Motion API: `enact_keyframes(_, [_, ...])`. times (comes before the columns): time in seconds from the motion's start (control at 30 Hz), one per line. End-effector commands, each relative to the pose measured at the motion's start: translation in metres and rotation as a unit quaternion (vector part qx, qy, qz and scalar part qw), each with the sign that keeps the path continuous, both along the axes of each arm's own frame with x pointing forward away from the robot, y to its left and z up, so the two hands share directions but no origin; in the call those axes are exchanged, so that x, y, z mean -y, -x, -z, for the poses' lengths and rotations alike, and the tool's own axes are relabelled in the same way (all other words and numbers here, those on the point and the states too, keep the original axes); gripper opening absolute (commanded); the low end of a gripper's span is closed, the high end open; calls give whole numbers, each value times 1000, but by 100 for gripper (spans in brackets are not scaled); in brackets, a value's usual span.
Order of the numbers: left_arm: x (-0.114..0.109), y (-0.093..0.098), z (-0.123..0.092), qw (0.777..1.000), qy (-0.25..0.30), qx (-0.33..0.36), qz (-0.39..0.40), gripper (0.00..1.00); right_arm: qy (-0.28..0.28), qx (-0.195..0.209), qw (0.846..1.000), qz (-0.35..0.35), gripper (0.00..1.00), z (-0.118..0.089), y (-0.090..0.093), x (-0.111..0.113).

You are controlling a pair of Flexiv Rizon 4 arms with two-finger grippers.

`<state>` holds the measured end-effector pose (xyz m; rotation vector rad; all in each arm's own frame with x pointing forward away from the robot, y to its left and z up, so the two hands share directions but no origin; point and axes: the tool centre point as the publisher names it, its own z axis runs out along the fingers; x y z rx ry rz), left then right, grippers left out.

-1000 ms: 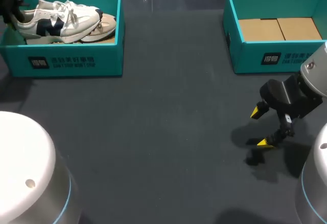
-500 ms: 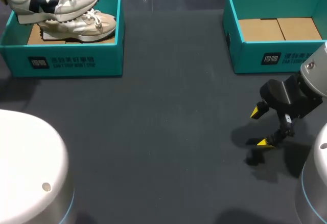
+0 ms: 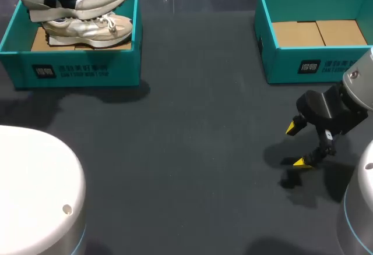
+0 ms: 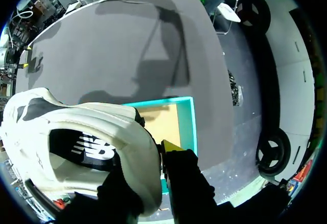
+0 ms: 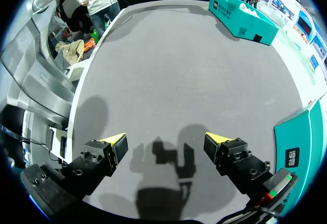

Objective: Take the shoe out of the shoebox, open the shoe tongue, remove and reinsert the insole, then place the shoe into the shoebox

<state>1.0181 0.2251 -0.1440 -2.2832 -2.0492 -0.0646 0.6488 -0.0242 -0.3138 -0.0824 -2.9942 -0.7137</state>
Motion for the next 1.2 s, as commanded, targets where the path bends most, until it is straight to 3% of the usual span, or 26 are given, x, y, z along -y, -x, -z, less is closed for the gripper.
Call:
enact_keyframes(0.03, [26, 55, -4, 999, -15, 33, 5, 0, 1, 1, 1000, 0, 100, 0, 1, 0])
enact_keyframes(0.47, [114, 139, 30, 999, -38, 38, 3, 0, 1, 1, 1000, 0, 100, 0, 1, 0])
enact_keyframes(0.7, [149, 179, 52, 998, -46, 39, 0, 0, 1, 1, 1000, 0, 100, 0, 1, 0])
enact_keyframes(1.2, [218, 236, 96, 997, -60, 47, 0, 0, 1, 1, 1000, 0, 100, 0, 1, 0])
